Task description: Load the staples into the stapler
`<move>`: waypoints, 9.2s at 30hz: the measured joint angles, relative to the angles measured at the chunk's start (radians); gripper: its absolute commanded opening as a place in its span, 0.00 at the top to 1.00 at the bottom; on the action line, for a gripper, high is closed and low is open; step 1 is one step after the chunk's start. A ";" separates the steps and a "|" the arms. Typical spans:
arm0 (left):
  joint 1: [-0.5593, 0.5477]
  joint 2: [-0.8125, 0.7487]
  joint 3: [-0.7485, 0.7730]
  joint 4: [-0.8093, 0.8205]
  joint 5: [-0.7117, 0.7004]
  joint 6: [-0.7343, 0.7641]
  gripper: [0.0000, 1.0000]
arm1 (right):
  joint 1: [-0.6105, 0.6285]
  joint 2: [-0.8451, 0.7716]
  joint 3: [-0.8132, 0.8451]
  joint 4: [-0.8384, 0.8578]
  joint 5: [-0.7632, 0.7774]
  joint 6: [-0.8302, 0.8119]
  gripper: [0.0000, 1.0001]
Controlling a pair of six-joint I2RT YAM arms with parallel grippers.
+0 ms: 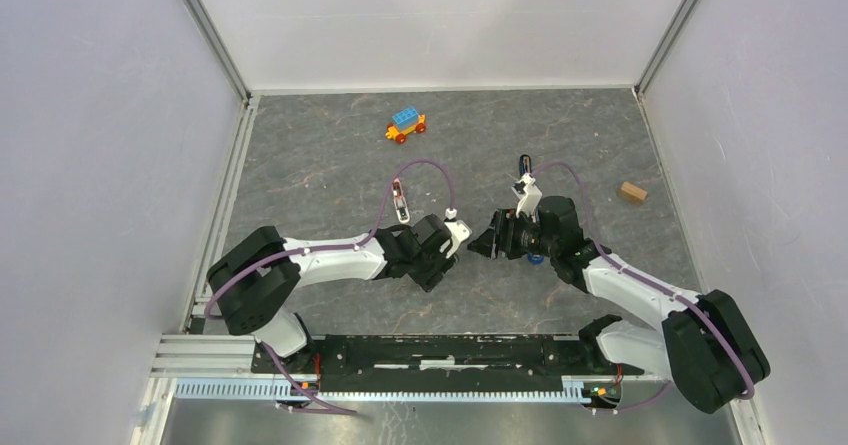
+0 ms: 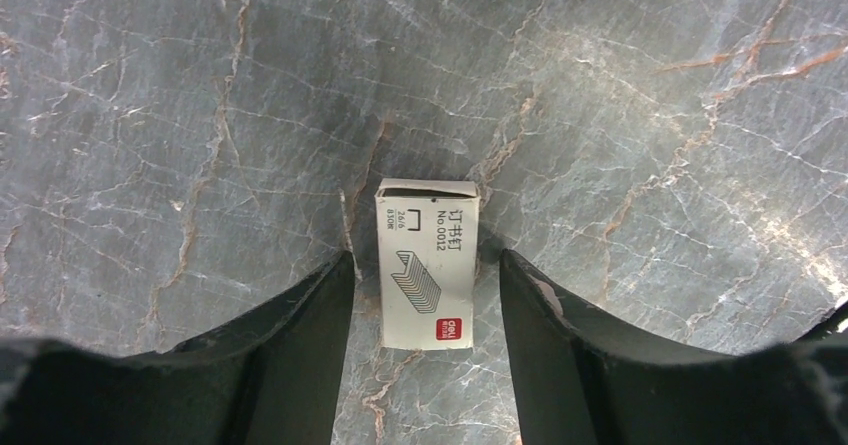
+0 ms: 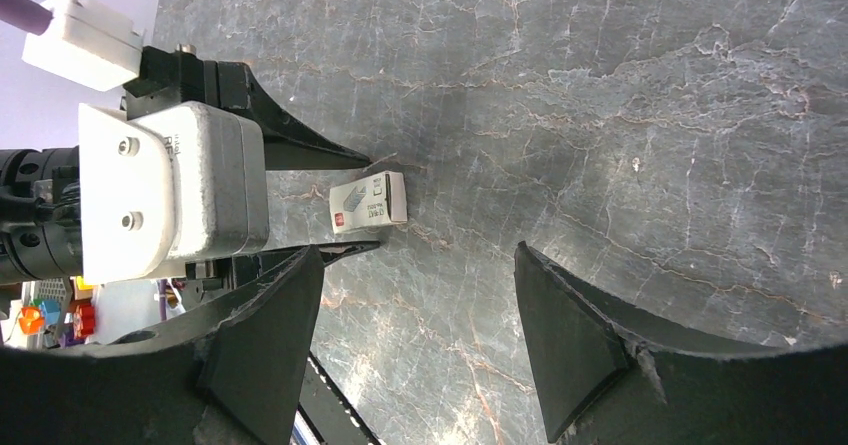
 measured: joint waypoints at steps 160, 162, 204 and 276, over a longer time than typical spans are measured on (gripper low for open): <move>-0.008 -0.378 -0.315 0.379 0.145 0.335 0.60 | 0.095 0.378 0.114 0.246 -0.346 0.169 0.28; -0.008 -0.378 -0.315 0.379 0.149 0.334 0.60 | 0.108 0.392 0.118 0.245 -0.333 0.170 0.31; -0.008 -0.330 -0.245 0.323 0.169 0.333 0.38 | 0.153 0.500 0.134 0.376 -0.342 0.253 0.77; -0.008 -0.404 -0.168 0.026 0.100 0.393 0.52 | 0.117 0.466 -0.001 0.682 -0.380 0.449 0.75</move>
